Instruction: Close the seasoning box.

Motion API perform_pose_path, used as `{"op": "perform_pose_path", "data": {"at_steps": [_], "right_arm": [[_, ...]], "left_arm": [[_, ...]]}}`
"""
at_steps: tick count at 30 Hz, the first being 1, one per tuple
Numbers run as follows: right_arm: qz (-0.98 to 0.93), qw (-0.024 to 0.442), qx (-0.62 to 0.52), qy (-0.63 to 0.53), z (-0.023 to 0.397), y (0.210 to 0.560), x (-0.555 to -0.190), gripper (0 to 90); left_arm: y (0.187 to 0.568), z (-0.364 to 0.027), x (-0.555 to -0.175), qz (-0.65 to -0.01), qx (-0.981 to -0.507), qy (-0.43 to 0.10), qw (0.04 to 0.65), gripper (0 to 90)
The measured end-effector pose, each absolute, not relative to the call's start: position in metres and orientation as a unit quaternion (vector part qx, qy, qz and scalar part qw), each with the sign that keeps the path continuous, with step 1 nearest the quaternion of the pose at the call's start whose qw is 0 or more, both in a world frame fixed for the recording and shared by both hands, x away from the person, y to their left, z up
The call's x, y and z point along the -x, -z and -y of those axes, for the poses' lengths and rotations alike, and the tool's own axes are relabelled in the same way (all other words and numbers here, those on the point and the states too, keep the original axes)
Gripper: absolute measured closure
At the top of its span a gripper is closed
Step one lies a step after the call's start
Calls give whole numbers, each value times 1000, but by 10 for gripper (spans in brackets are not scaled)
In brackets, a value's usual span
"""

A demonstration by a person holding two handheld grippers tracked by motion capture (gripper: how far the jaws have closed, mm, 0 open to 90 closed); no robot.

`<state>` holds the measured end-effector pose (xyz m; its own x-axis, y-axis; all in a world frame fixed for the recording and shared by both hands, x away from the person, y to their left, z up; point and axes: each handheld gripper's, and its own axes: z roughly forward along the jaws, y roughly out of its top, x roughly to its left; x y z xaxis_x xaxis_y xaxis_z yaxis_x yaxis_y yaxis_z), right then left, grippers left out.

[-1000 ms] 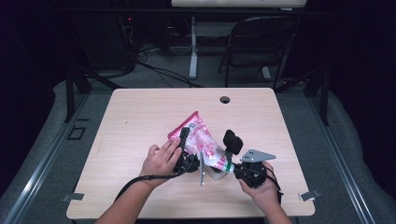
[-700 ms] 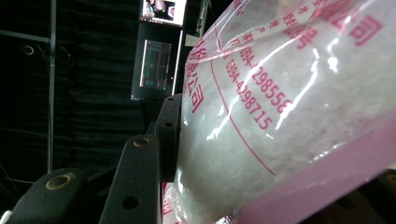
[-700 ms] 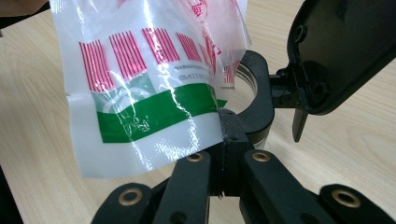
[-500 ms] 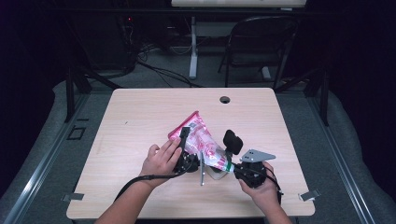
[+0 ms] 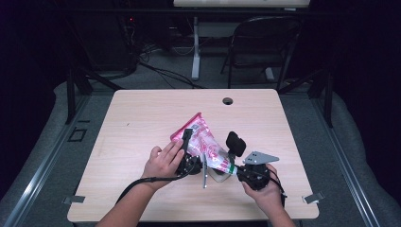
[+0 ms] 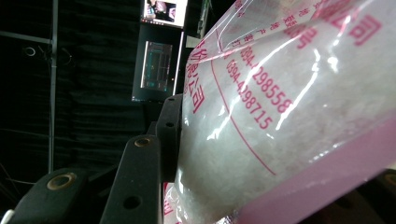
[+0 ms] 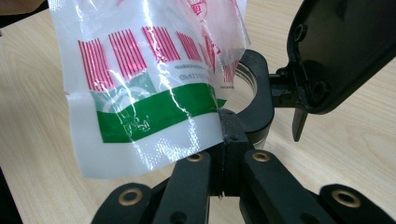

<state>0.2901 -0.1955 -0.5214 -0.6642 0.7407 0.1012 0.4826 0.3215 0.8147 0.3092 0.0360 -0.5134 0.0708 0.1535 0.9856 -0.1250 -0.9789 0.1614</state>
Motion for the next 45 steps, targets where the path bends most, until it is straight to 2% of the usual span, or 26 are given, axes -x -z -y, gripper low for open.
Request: {"op": "perform_pose_path", "data": {"at_steps": [45], "right_arm": [[-799,147,-382,-440,196,521,-290,900]], "left_arm": [[510,-35,-307,-7,-718,-688,107,645]]}}
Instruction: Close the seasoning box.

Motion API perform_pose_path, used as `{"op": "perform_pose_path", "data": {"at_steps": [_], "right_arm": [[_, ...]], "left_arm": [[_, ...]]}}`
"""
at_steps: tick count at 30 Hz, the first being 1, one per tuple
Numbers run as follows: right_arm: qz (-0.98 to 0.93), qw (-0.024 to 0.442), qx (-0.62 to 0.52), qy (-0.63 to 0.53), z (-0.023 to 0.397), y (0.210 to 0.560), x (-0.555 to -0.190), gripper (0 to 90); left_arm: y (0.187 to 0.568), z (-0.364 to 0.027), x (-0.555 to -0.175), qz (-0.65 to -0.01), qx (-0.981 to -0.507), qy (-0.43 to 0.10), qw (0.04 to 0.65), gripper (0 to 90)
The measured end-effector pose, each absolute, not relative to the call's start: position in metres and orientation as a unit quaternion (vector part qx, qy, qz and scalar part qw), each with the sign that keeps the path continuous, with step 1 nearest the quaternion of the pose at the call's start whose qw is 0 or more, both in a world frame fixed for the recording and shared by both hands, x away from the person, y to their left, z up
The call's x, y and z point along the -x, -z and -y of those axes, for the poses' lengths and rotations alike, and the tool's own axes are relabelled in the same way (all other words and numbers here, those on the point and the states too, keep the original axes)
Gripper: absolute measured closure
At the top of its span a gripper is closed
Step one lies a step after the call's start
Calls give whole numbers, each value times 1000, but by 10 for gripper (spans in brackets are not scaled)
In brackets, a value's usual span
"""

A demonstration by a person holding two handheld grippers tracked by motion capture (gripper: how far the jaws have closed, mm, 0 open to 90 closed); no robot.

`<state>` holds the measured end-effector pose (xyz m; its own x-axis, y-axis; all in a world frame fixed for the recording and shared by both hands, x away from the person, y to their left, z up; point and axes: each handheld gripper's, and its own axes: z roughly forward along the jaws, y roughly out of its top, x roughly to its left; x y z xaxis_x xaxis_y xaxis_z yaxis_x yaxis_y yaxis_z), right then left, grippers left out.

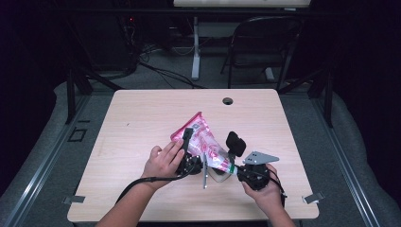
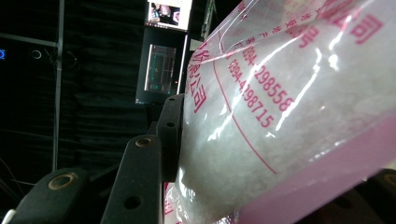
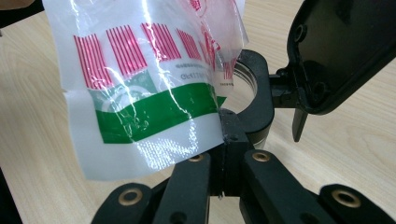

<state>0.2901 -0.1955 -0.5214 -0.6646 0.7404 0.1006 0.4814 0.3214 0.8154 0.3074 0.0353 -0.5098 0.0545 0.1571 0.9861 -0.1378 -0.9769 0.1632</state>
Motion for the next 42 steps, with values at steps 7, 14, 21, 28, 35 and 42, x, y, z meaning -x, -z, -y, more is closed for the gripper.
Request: {"op": "perform_pose_path", "data": {"at_steps": [7,14,21,28,35,42], "right_arm": [[-799,147,-382,-440,196,521,-290,900],[-800,147,-383,-439,196,522,-290,900],[-798,146,-384,-440,197,522,-290,900],[-798,146,-385,-440,197,522,-291,900],[-797,146,-386,-441,197,522,-291,900],[-798,146,-385,-441,198,522,-291,900]], "left_arm": [[509,-35,-307,-6,-716,-689,108,646],[509,-34,-307,-5,-716,-690,109,647],[509,-34,-307,-3,-713,-692,111,647],[510,-34,-307,-3,-714,-691,111,648],[509,-33,-307,0,-712,-694,111,648],[509,-33,-307,1,-711,-695,109,648]]}}
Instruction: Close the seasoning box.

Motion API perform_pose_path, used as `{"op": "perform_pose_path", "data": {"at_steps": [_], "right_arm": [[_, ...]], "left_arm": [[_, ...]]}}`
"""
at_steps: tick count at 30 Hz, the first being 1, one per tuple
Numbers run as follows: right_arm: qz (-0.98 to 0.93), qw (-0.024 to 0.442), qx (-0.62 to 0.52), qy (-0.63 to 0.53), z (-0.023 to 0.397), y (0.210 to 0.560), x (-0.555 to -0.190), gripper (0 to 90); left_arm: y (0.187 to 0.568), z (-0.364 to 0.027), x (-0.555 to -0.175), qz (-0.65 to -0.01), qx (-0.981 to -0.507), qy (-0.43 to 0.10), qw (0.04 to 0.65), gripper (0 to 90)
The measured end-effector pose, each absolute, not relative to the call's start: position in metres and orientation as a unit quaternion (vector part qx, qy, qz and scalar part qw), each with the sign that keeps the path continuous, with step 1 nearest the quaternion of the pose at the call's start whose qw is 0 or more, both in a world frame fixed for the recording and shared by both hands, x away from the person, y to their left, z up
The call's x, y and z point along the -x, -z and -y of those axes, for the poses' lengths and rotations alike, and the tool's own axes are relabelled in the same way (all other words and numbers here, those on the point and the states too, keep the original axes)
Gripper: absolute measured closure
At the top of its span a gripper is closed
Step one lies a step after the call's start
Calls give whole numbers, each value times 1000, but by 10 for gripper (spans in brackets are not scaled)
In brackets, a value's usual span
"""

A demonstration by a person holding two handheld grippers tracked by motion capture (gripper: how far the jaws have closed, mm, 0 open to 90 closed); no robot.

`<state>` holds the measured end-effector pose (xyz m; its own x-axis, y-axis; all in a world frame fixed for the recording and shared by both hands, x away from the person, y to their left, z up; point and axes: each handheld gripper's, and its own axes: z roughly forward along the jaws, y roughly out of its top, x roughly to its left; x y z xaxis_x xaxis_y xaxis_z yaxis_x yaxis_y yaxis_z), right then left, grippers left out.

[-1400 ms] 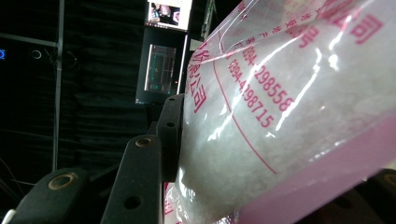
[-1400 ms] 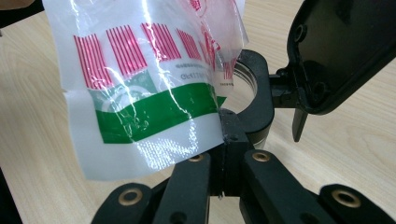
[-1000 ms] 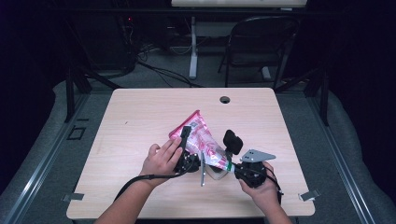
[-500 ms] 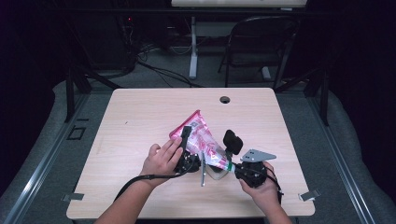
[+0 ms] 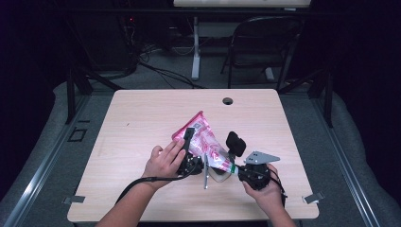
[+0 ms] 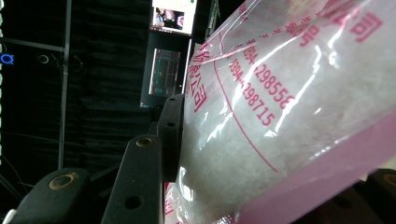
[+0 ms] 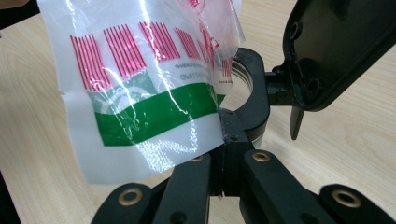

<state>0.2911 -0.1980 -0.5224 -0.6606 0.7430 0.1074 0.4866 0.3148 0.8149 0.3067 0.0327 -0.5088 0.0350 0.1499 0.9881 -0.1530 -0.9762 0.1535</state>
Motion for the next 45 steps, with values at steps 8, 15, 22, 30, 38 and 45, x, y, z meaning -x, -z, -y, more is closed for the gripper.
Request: {"op": "perform_pose_path", "data": {"at_steps": [8,15,22,30,38,45], "right_arm": [[-797,145,-387,-441,199,523,-291,900],[-797,145,-388,-441,199,523,-291,900],[-797,145,-387,-440,199,523,-291,900],[-797,145,-387,-440,199,523,-291,900],[-797,145,-387,-440,199,523,-291,900],[-798,145,-387,-440,199,523,-291,900]], "left_arm": [[509,-32,-307,1,-712,-693,110,649],[509,-32,-306,4,-710,-696,109,649],[508,-32,-306,4,-710,-696,112,650],[506,-31,-306,8,-706,-699,111,650],[506,-31,-306,6,-707,-698,112,650],[506,-31,-306,8,-705,-700,112,651]]}}
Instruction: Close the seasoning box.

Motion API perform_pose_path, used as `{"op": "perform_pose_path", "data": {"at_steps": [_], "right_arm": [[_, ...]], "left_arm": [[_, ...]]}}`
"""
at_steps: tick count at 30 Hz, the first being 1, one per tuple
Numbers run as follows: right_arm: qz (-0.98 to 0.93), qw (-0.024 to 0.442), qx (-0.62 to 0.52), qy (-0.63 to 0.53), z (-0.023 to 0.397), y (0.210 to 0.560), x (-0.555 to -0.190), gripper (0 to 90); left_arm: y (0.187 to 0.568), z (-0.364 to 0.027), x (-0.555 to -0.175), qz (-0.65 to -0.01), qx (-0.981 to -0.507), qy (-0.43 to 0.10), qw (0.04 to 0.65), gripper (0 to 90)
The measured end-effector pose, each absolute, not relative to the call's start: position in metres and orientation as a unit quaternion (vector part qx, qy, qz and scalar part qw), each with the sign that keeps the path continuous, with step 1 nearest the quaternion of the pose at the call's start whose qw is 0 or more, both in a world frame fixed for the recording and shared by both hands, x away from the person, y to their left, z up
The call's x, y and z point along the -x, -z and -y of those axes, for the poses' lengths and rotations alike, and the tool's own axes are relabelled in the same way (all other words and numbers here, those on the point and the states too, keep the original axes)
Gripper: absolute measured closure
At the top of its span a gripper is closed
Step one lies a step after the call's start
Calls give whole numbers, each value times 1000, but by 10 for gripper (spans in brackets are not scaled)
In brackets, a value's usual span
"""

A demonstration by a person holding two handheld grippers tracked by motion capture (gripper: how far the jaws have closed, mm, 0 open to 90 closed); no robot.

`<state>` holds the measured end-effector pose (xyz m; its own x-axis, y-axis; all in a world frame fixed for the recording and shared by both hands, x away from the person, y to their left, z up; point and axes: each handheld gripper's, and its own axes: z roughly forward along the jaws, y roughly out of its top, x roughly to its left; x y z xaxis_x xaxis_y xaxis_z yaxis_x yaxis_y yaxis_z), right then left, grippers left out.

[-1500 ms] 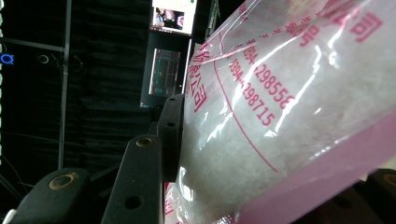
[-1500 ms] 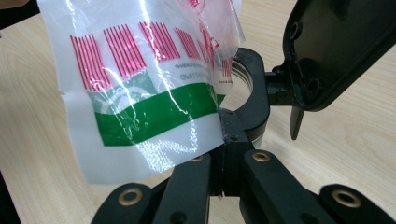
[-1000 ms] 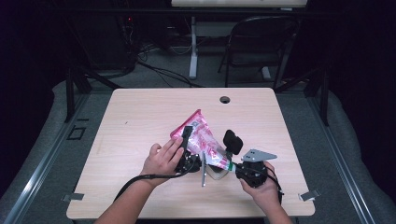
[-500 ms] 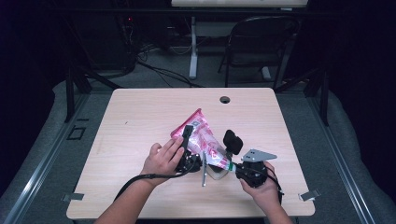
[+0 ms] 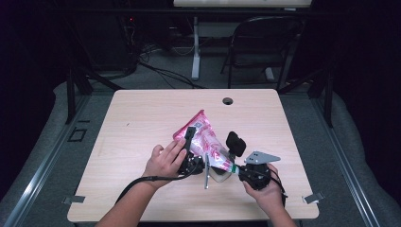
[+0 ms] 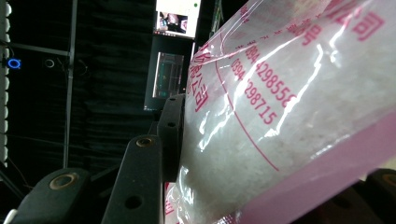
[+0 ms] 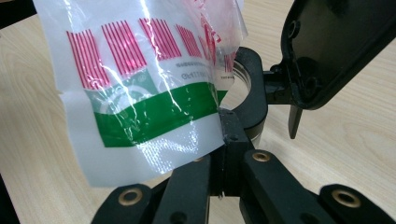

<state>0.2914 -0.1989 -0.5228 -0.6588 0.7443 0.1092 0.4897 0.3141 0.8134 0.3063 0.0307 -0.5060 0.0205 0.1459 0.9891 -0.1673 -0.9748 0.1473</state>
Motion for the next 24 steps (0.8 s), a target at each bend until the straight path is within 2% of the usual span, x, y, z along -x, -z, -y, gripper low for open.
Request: {"op": "perform_pose_path", "data": {"at_steps": [24], "right_arm": [[-797,145,-387,-441,199,523,-292,900]], "left_arm": [[506,-30,-306,6,-706,-699,113,652]]}}
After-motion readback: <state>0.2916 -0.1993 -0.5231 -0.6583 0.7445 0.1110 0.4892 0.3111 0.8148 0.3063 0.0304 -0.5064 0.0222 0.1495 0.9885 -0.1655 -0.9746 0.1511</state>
